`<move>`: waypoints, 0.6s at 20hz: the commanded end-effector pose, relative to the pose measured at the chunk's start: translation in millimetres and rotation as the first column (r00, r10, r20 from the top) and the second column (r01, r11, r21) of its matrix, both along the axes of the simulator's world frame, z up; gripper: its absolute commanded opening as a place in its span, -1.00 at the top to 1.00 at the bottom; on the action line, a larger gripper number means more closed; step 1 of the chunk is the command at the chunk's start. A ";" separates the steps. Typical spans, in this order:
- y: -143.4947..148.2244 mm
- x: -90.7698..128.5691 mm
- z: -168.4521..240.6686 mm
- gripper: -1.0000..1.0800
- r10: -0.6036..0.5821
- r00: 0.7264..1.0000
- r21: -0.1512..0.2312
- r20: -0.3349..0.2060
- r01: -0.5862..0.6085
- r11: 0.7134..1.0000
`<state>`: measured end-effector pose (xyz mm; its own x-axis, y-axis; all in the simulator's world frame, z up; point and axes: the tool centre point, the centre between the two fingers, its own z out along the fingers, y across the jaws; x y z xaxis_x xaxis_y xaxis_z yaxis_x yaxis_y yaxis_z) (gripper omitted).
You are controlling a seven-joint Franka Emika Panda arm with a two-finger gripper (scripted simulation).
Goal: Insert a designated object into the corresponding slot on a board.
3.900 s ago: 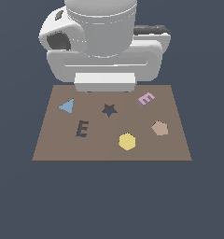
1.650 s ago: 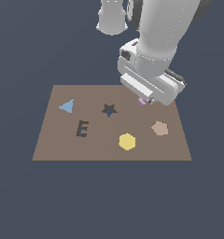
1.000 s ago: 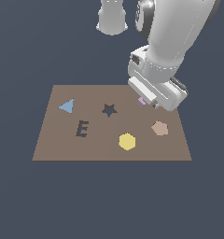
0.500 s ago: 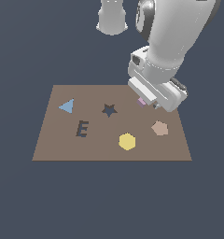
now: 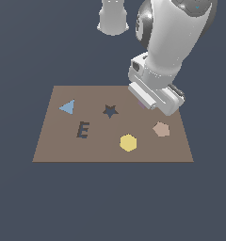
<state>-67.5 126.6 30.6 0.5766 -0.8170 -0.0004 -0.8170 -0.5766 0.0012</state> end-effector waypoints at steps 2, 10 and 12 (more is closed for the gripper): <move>0.1 0.4 -0.7 1.00 0.000 1.000 0.000 0.001 0.000 1.000; 0.2 0.5 -0.6 1.00 0.000 1.000 0.000 0.001 0.000 1.000; 0.2 0.7 1.9 1.00 0.000 1.000 0.000 0.001 0.000 1.000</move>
<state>-67.2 126.6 30.8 0.5767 -0.8170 -0.0002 -0.8170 -0.5767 0.0006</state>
